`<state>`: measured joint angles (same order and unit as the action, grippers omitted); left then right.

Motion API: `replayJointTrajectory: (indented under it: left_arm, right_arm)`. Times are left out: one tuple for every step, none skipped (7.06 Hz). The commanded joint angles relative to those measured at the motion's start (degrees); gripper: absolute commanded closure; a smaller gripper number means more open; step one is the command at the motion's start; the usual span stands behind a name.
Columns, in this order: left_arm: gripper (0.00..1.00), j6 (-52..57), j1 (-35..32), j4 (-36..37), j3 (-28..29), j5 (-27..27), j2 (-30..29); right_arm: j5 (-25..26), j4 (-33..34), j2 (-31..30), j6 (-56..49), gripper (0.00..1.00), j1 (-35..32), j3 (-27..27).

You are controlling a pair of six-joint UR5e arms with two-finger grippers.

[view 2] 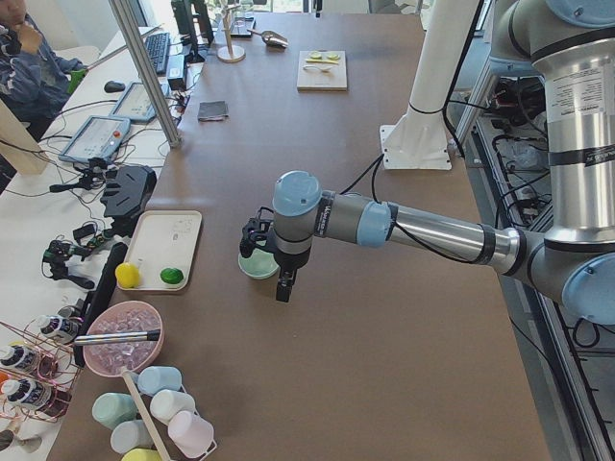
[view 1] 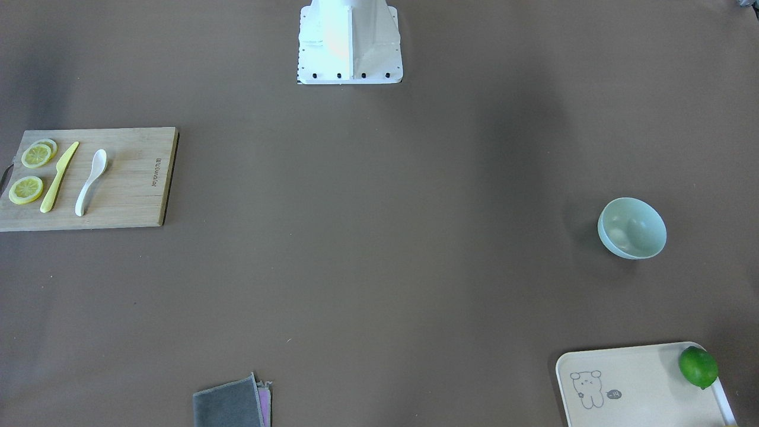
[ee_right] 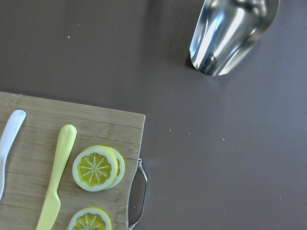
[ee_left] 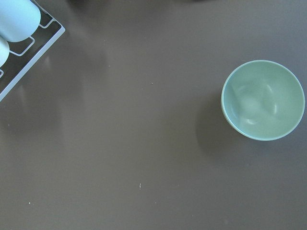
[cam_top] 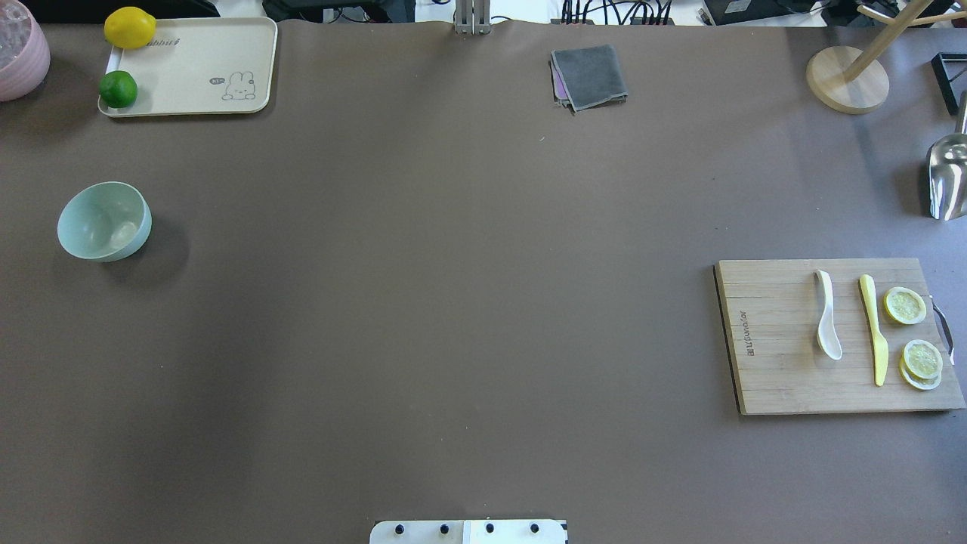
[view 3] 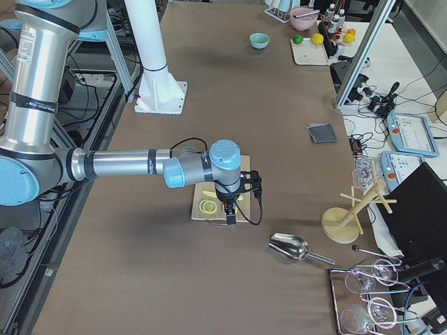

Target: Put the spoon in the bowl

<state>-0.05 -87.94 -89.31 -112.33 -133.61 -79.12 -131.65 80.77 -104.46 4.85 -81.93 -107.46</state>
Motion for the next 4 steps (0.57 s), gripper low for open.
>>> replayJointTrajectory:
  left_arm:
    - [0.02,0.15,-0.75,-0.25,-0.26,-0.16,1.42]
    - [0.03,-0.56,-0.57,-0.34,0.44,-0.16,1.25]
    - [0.03,-0.65,-0.31,-0.34,0.53,-0.07,0.55]
    - [0.03,-0.22,-0.05,-0.95,3.32,-0.33,-0.67]
  right_arm:
    - [-0.18,0.0,0.04,0.07,0.0,0.01,-0.03]
    - [-0.97,0.0,0.04,0.07,0.0,0.01,-0.03]
    - [-2.28,-1.91,-0.13,0.07,0.0,0.01,0.06]
    - [-2.38,-3.93,-0.39,0.16,0.0,0.1,0.23]
